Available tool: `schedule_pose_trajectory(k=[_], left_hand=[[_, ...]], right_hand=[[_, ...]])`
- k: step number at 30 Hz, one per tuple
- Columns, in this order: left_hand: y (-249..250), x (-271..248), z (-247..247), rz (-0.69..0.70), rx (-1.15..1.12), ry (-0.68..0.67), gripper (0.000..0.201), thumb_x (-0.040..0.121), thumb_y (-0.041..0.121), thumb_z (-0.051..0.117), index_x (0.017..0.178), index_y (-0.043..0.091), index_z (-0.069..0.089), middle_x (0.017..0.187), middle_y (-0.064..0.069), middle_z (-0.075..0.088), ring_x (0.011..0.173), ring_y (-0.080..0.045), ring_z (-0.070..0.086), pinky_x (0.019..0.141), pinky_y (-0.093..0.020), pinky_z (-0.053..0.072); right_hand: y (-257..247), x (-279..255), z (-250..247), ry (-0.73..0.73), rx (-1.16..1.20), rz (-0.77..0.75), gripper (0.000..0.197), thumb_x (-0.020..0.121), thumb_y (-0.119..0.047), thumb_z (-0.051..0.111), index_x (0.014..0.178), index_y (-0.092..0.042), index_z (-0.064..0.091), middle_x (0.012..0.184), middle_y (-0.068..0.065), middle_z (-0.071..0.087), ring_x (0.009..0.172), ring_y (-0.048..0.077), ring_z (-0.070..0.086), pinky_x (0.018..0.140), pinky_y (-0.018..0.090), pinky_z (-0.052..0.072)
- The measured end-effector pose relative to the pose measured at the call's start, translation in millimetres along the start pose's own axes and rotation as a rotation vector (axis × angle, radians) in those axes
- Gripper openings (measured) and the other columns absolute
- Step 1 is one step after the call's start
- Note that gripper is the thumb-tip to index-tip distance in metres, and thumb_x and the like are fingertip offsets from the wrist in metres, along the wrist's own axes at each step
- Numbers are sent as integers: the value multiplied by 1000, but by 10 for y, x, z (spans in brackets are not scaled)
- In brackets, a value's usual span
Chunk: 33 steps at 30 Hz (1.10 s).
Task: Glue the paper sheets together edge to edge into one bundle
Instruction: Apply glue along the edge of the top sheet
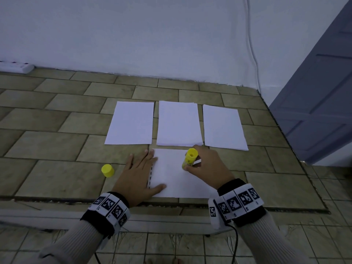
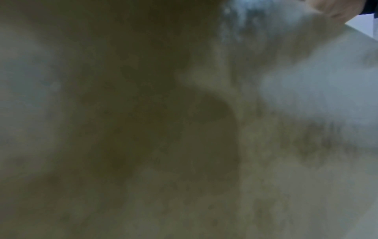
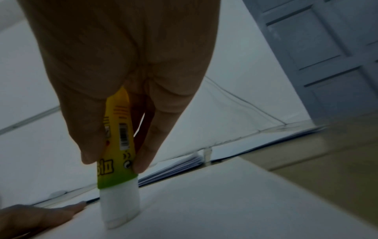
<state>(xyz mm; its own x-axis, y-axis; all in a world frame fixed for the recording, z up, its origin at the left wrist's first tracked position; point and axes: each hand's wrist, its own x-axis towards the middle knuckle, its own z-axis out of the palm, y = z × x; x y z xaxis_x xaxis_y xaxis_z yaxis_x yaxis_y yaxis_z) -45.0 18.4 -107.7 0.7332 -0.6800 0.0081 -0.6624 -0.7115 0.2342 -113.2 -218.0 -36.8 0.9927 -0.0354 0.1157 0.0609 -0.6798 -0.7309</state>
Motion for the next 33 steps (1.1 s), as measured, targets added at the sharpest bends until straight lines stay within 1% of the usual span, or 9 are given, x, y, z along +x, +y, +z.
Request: schedule_pose_trajectory(k=[7, 11, 13, 18, 21, 24, 27, 30, 33], left_hand=[[5, -4, -11, -7, -7, -16, 107, 75, 90, 10, 152, 18, 24, 162, 5, 2, 149, -8, -6, 121, -46, -5], [20, -3, -38, -17, 3, -49, 112, 71, 93, 8, 153, 18, 20, 162, 6, -3, 148, -8, -9, 121, -46, -7], [29, -5, -64, -25, 13, -75, 115, 68, 95, 10, 154, 19, 16, 162, 6, -7, 148, -8, -13, 120, -45, -10], [57, 3, -109, -37, 49, -145, 128, 58, 102, 18, 155, 19, 4, 161, 5, -16, 146, -8, -21, 119, -46, -13], [63, 4, -115, -37, 42, -138, 130, 57, 102, 26, 155, 19, 5, 161, 6, -16, 146, -8, -21, 119, -46, -14], [66, -1, -120, -32, 32, -123, 131, 55, 103, 25, 155, 20, 6, 161, 7, -14, 147, -8, -18, 119, -45, -14], [55, -4, -94, -11, 39, -95, 130, 56, 103, 20, 155, 20, 11, 163, 4, -8, 148, -10, -13, 120, -48, -9], [17, 6, -19, 29, 10, -37, 126, 61, 101, 15, 153, 16, 25, 163, 1, 4, 150, -14, -3, 120, -51, -4], [-11, 12, 16, 61, -13, -34, 117, 68, 95, 9, 150, 16, 34, 162, -1, 9, 149, -16, 0, 119, -56, 2]], right_hand=[[184, -163, -314, 79, -48, 14, 13, 76, -6, 75, 79, -4, 62, 82, 7, 68, 75, 16, 65, 66, 18, 54], [307, -240, -447, 130, -121, 65, 14, 76, -8, 74, 77, -3, 60, 77, 8, 67, 71, 19, 64, 65, 25, 51], [367, -269, -512, 142, -153, 94, 15, 75, -9, 75, 78, -4, 61, 74, 7, 66, 69, 18, 63, 63, 25, 50], [302, -270, -516, 147, -163, 64, 14, 76, -5, 73, 78, -3, 59, 73, 7, 63, 68, 19, 60, 60, 15, 44], [99, -236, -324, 87, -66, -10, 14, 78, -7, 72, 84, -2, 60, 79, 9, 65, 72, 20, 63, 63, 20, 52], [-138, -182, -60, -36, 53, -31, 17, 80, -12, 71, 91, -6, 60, 90, 6, 64, 79, 18, 63, 70, 31, 56], [-346, -117, 180, -141, 32, -102, 18, 79, -13, 71, 92, -7, 59, 93, 6, 62, 82, 18, 60, 71, 37, 56], [-494, -73, 333, -197, 10, -145, 25, 79, -15, 72, 99, -9, 59, 99, 5, 62, 85, 15, 56, 77, 32, 52], [-542, -43, 444, -236, -30, -154, 33, 81, -15, 72, 111, -7, 60, 109, 10, 63, 95, 20, 56, 81, 24, 40]])
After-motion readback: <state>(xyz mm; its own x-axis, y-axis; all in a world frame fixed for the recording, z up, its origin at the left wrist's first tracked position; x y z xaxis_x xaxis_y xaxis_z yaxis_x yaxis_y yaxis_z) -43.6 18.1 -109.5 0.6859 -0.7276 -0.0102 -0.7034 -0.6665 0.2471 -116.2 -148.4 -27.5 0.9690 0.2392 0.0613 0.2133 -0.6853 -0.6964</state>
